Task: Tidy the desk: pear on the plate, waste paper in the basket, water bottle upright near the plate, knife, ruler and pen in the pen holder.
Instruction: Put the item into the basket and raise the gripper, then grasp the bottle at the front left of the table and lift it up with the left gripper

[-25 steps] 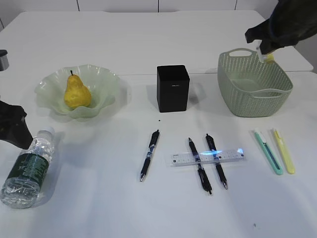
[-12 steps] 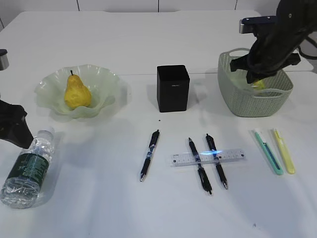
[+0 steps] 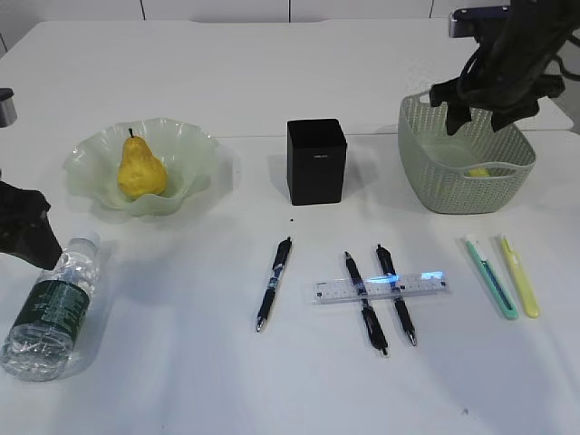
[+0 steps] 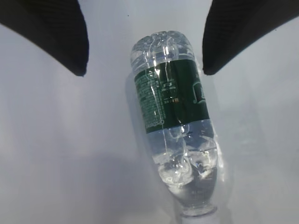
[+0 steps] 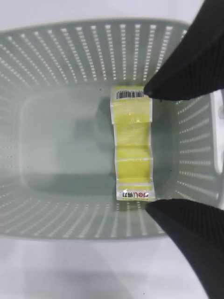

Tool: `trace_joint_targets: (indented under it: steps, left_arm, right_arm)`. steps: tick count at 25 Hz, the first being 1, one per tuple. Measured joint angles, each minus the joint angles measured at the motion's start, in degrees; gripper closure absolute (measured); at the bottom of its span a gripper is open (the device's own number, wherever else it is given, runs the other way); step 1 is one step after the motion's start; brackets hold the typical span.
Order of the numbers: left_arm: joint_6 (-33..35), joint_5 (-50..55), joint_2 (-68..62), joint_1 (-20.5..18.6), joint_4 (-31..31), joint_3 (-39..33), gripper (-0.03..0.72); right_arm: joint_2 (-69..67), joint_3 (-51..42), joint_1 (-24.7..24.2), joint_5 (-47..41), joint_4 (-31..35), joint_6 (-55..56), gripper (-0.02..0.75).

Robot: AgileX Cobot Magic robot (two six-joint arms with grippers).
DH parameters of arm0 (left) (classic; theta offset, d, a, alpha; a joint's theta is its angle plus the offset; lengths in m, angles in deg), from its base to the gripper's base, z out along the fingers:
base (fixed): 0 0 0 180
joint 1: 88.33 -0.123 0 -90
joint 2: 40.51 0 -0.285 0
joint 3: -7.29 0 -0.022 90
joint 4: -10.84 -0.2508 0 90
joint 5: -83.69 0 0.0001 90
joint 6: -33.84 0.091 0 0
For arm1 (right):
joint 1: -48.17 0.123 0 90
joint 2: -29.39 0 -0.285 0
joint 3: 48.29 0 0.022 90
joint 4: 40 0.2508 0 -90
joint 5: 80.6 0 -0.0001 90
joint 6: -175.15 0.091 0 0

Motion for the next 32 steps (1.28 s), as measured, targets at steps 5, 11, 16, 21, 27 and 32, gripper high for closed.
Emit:
trace_joint_targets:
  steps: [5, 11, 16, 21, 27, 32]
  left_arm:
    - [0.0, -0.09, 0.0, 0.0, 0.04, 0.0, 0.151]
    - [0.0, -0.09, 0.0, 0.0, 0.04, 0.0, 0.151]
    - [0.0, -0.09, 0.0, 0.0, 0.13, 0.0, 0.151]
    - [0.0, -0.09, 0.0, 0.0, 0.13, 0.0, 0.151]
    - [0.0, -1.54, 0.0, 0.0, -0.19, 0.0, 0.151]
    - [-3.81, -6.17, -0.24, 0.0, -1.94, 0.0, 0.151]
  right_arm:
    - [0.0, 7.4, 0.0, -10.48, 6.31, -6.34, 0.241]
    - [2.94, 8.22, 0.0, -19.22, 12.03, -9.59, 0.241]
    - [8.34, 5.09, 0.0, -21.93, 12.03, -9.87, 0.241]
    - [16.13, -6.21, 0.0, -22.05, 12.85, -10.97, 0.241]
    - [26.55, -23.27, 0.0, -22.05, 15.8, -13.54, 0.241]
    - [34.5, -32.59, 0.0, -22.05, 16.11, -13.71, 0.241]
